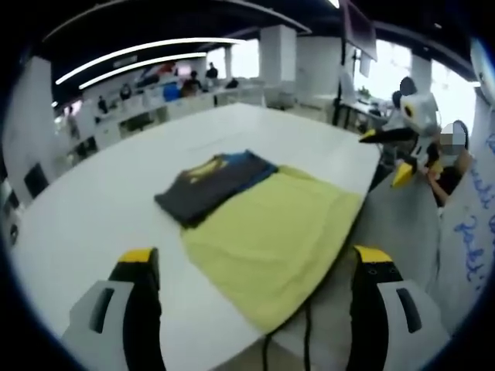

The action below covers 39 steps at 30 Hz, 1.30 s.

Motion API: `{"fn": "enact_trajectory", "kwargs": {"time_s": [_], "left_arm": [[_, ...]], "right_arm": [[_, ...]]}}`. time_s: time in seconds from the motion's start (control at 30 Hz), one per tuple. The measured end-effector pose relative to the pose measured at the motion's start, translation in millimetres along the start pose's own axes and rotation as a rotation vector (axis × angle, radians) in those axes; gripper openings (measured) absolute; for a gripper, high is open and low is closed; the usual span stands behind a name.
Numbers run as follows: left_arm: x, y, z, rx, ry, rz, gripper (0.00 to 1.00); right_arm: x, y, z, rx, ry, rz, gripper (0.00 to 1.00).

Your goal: Fold the garment on the visible template until the final outline fits inside the template.

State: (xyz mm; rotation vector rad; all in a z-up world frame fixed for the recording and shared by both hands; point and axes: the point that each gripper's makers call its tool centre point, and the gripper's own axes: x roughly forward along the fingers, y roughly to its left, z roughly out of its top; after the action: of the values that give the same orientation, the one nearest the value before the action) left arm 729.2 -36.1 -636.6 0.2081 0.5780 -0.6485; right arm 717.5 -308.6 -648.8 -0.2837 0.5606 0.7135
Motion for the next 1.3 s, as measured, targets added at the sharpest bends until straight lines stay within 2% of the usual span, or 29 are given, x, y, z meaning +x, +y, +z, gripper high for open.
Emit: {"fn": "enact_trajectory", "kwargs": {"time_s": [0.23,0.63,1.3], "left_arm": [[3.8,-2.0,-6.6,-0.014,0.018,-0.010,0.98],[11.0,-0.3,-27.2,-0.055,0.065,-0.015,0.94],[19.9,-7.7,-52.0,-0.120,0.137,-0.050,0.79]], "right_arm": [[3.8,0.0,-5.4,0.010,0.020,0.004,1.00],[12.9,-2.6,-22.6,0.045,0.068,0.014,0.93],[21.7,-8.4,-49.4,0.092,0.150,0.013,0.83]]}}
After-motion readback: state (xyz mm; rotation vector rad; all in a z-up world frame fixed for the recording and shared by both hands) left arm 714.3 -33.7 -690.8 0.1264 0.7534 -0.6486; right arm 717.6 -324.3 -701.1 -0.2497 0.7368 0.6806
